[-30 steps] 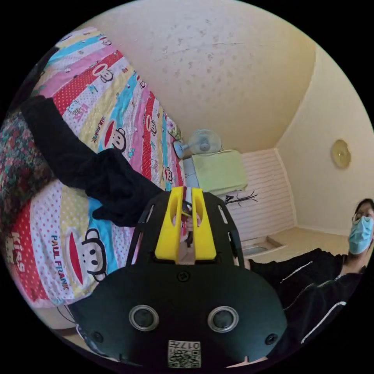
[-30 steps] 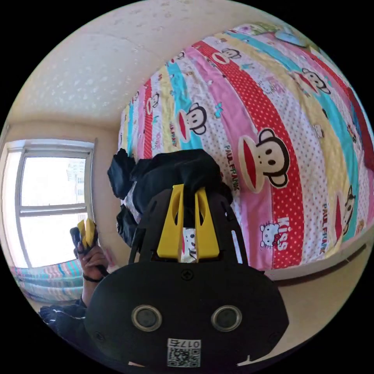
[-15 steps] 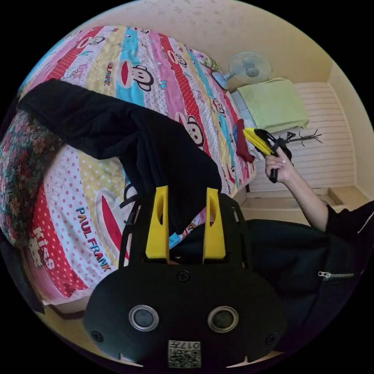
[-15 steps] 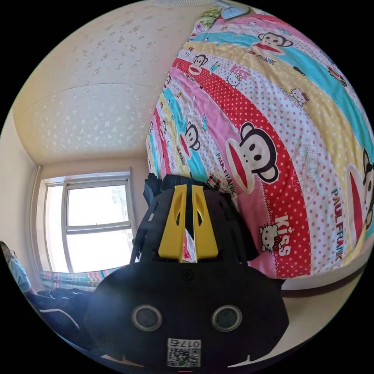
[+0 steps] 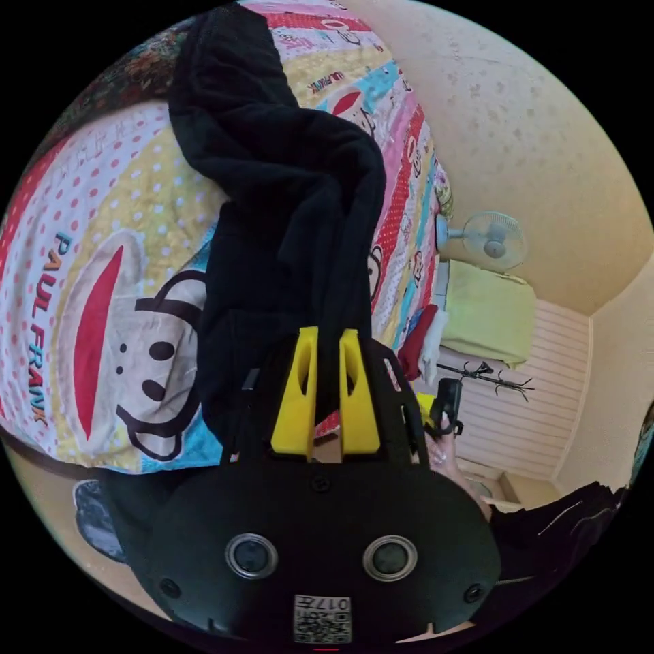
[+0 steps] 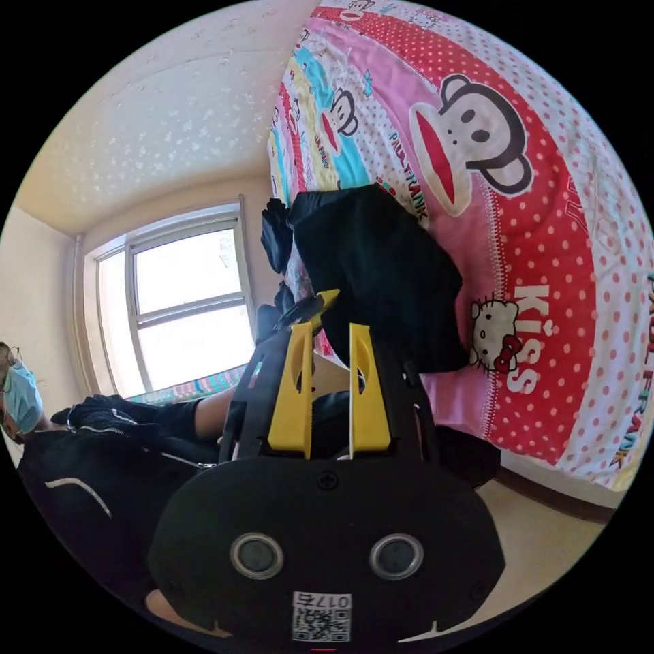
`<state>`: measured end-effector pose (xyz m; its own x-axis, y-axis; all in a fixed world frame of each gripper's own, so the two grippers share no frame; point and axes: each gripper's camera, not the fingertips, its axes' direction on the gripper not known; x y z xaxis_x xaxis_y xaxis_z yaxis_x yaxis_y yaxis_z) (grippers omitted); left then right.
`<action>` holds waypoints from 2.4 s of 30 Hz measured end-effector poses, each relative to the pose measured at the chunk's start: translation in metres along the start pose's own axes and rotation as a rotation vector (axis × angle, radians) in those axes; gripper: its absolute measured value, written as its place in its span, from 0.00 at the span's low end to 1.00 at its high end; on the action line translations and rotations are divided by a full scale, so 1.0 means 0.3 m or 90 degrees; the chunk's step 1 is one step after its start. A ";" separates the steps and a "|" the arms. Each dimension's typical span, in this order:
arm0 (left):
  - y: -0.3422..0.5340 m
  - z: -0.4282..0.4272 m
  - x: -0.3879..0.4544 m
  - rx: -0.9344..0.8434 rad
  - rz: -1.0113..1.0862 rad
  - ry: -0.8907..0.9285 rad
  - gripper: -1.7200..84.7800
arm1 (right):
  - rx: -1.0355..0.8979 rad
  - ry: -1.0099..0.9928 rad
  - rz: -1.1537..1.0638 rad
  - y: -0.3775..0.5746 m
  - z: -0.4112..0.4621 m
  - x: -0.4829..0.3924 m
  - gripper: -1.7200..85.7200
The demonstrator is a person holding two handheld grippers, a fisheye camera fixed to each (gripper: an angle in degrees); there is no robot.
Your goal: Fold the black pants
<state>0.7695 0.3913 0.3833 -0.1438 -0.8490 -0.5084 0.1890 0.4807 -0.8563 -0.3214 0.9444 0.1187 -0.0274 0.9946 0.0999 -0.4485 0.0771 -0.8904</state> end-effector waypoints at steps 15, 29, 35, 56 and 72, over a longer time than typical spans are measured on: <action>-0.512 0.189 0.797 -0.098 0.304 -0.069 0.13 | 0.170 0.083 -0.013 -0.046 -0.081 -0.102 0.13; -0.624 0.095 0.588 -0.214 0.286 -0.104 0.15 | 0.207 0.061 0.311 -0.302 0.302 0.066 0.18; -0.650 -0.201 0.593 -0.309 0.465 0.004 0.07 | 0.172 0.019 0.249 -0.293 0.195 0.044 0.11; -0.486 -1.355 0.077 0.125 0.242 0.283 0.26 | 0.194 -0.379 -0.204 -0.231 0.212 -0.736 0.05; -0.480 -1.954 -0.049 0.325 0.468 0.289 0.10 | -0.173 -0.332 -0.498 0.002 0.586 -1.134 0.04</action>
<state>0.1748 0.4630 0.4605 -0.1613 -0.1641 -0.9732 0.7592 0.6093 -0.2286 -0.4692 0.5938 0.1624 -0.2306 0.5053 0.8315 -0.2890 0.7804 -0.5545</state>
